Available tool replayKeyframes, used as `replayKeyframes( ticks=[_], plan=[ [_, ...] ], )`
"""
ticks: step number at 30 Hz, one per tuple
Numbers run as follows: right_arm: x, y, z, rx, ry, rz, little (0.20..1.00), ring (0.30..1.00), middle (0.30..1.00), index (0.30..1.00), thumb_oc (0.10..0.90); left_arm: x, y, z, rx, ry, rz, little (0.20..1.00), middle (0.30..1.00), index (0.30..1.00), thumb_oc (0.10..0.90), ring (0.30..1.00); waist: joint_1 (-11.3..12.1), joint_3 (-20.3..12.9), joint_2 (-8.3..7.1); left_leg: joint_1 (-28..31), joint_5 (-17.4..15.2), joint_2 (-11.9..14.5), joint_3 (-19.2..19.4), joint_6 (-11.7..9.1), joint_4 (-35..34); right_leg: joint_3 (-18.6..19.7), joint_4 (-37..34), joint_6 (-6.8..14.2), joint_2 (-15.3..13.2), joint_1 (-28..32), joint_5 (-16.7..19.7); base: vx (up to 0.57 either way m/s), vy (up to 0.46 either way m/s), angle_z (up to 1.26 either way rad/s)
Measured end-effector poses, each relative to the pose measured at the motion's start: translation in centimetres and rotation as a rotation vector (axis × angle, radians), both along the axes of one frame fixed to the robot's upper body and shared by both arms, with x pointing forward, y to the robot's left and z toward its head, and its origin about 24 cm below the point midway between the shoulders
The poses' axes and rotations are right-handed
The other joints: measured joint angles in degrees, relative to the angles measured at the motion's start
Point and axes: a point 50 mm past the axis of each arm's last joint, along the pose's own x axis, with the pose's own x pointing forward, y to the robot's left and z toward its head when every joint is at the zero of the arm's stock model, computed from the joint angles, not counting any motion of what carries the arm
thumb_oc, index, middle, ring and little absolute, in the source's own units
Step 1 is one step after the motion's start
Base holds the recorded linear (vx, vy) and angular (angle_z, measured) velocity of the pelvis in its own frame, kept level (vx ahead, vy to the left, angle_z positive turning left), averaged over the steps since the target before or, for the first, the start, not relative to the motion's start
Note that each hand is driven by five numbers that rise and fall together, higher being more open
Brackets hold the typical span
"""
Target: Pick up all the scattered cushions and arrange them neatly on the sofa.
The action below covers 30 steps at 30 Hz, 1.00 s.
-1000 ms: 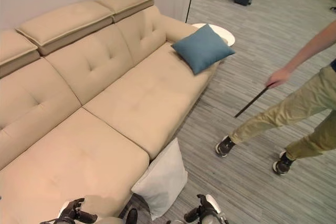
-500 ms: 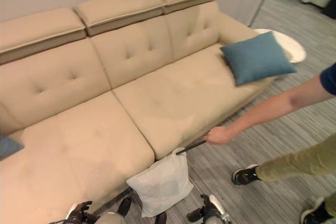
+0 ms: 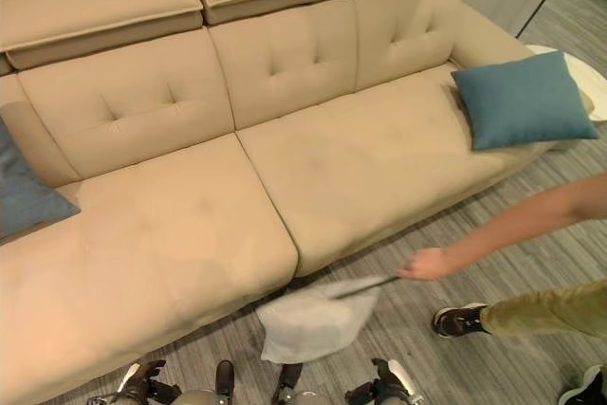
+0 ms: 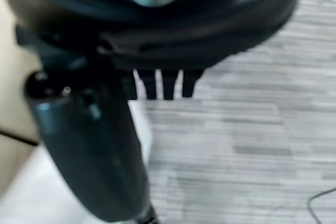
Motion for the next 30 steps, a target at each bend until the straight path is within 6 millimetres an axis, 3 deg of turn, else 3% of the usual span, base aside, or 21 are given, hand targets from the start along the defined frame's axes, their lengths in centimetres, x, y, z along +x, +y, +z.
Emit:
replayKeyframes(
  ticks=[2,5,7,9,11,12,16,22,30],
  plan=[
    [0.6,0.0,0.2,-0.001,-0.014,0.007,0.900,0.900,0.900,0.900,0.800,0.0,0.0,0.0,-0.002,-0.001,-0.002,0.900,0.900,0.900,0.800,0.900,0.9,0.0,0.13,0.5,0.0,-0.1,0.6,0.3,-0.2,0.7,2.5,-0.4,-0.5,-1.3,0.5,-0.09,0.100,-0.22],
    [2.1,0.4,0.6,0.003,-0.052,0.030,0.900,0.900,0.900,0.900,0.800,1.2,0.4,0.4,0.011,-0.028,-0.011,0.900,0.900,0.900,0.800,0.900,0.6,0.3,0.32,-0.2,0.0,0.3,-0.3,0.9,0.7,4.4,12.8,3.8,-2.4,-5.4,-3.3,-0.03,-0.002,0.12],
    [2.2,0.5,0.6,0.005,-0.052,0.030,0.900,0.900,0.900,0.900,0.800,2.1,0.4,0.7,0.015,-0.059,-0.021,0.900,0.900,0.900,0.800,0.900,0.7,0.4,0.52,-0.4,0.1,0.2,-2.2,1.5,0.7,9.3,17.0,4.9,-3.0,-6.5,-6.5,0.00,-0.129,0.48],
    [2.0,0.7,0.5,0.011,-0.046,0.031,0.900,0.900,0.900,0.900,0.800,2.8,0.3,1.0,0.013,-0.088,-0.029,0.900,0.900,0.900,0.800,0.900,0.4,0.4,0.59,-1.2,0.6,0.1,-5.3,1.5,0.7,12.6,17.9,5.7,-4.8,-6.0,-7.6,0.01,-0.176,0.70],
    [1.8,1.5,0.2,0.032,-0.037,0.031,0.900,0.900,0.900,0.900,0.800,3.2,0.5,1.2,0.020,-0.103,-0.034,0.900,0.900,0.900,0.800,0.900,1.1,0.1,-0.28,-2.0,1.5,-0.4,-6.9,1.0,0.6,13.9,13.8,5.9,-6.7,-3.5,-6.5,-0.02,-0.221,0.60],
    [1.5,1.9,0.0,0.045,-0.030,0.030,0.900,0.900,0.900,0.900,0.800,3.1,0.8,1.3,0.027,-0.100,-0.033,0.900,0.900,0.900,0.800,0.900,1.0,-0.2,-1.10,-2.1,1.7,-1.2,-8.0,0.5,0.3,13.9,8.9,6.8,-7.4,-1.0,-6.1,-0.02,-0.192,0.43],
    [2.6,1.9,0.4,0.044,-0.059,0.039,0.900,0.900,0.900,0.900,0.800,1.4,0.7,0.7,0.021,-0.062,-0.021,0.900,0.900,0.900,0.800,0.900,1.1,-0.4,0.30,-2.3,2.7,1.0,-8.7,-1.0,-0.2,12.2,0.3,5.4,-4.3,3.7,-2.7,-0.05,-0.213,0.17],
    [2.2,0.7,0.6,0.012,-0.053,0.025,0.900,0.900,0.900,0.900,0.800,1.1,0.1,0.5,0.006,-0.056,-0.016,0.900,0.900,0.900,0.800,0.900,0.9,-0.6,0.51,-3.3,4.4,3.7,-11.1,-3.7,-0.4,9.1,-0.1,4.3,-1.4,4.4,-3.2,-0.02,-0.102,0.25],
    [-0.1,0.3,-0.1,0.011,0.005,0.001,0.900,0.900,0.900,0.900,0.800,0.0,-0.2,0.1,-0.003,-0.024,-0.014,0.900,0.900,0.900,0.800,0.900,-0.8,-3.7,1.26,-1.9,4.9,4.0,-10.9,-4.5,-2.4,9.3,-0.1,4.0,-1.2,4.8,-3.2,0.04,-0.006,0.00]
  ],
)
